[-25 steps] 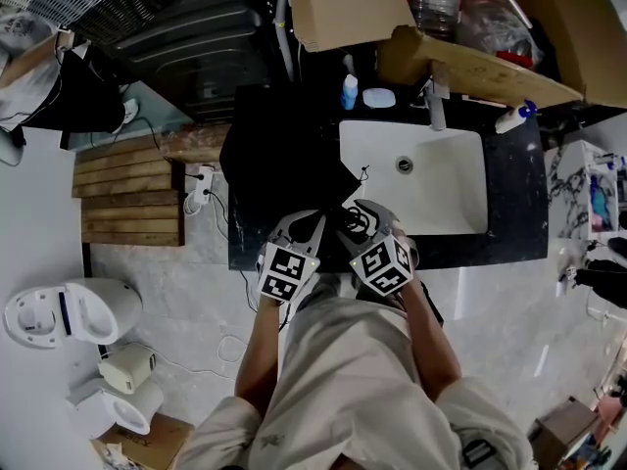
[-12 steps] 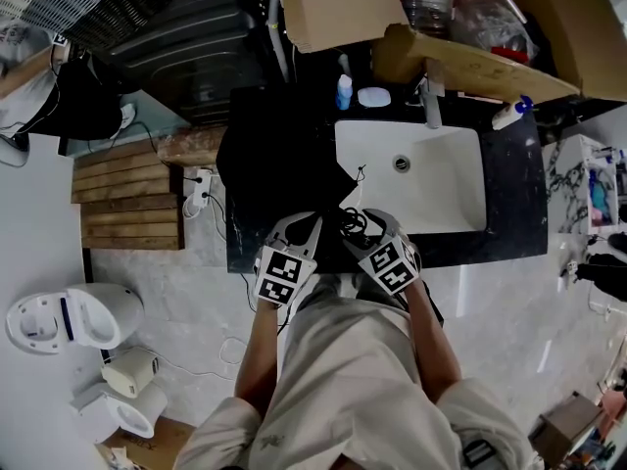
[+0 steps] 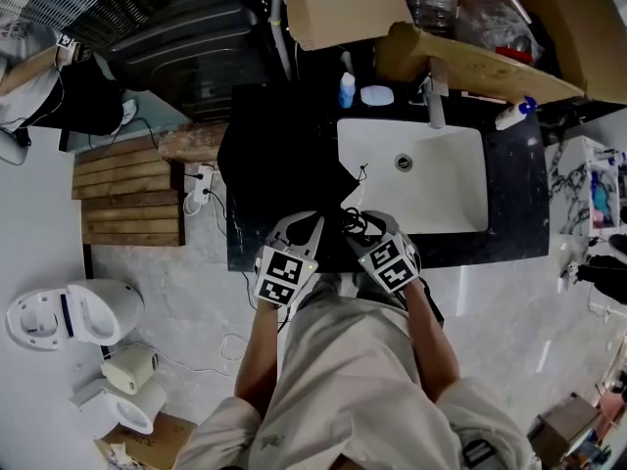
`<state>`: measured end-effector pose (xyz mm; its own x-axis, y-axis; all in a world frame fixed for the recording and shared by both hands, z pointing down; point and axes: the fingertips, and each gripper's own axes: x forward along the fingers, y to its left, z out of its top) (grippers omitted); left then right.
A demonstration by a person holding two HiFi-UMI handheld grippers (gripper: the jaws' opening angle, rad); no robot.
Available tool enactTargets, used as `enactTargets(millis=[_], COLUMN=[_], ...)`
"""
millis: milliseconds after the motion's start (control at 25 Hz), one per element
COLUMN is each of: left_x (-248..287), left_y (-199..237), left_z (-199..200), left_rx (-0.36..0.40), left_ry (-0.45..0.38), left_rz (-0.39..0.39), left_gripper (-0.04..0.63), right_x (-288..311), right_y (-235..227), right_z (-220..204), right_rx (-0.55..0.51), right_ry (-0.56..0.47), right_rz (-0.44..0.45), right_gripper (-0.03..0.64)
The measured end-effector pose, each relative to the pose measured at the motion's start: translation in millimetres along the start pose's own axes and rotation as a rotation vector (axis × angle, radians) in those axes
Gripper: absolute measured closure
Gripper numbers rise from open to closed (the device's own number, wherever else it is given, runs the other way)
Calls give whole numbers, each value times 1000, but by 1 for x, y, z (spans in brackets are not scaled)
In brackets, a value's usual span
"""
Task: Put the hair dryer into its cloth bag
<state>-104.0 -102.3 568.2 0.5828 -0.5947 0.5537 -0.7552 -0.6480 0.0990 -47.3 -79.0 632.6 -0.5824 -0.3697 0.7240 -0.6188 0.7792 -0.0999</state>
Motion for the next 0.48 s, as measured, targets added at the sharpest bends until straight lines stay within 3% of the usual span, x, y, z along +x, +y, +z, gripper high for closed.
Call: enactTargets(millis=[480], left_x=[-1], left_y=[-3], left_z=[3], left_rx=[1], left_ry=[-6], left_rz=[-13], left_gripper=[589], right_x=[2], right_y=[2], right_z=[17], right_rx=[-3], right_ry=[-38], right_rz=[-13], right_gripper=[377])
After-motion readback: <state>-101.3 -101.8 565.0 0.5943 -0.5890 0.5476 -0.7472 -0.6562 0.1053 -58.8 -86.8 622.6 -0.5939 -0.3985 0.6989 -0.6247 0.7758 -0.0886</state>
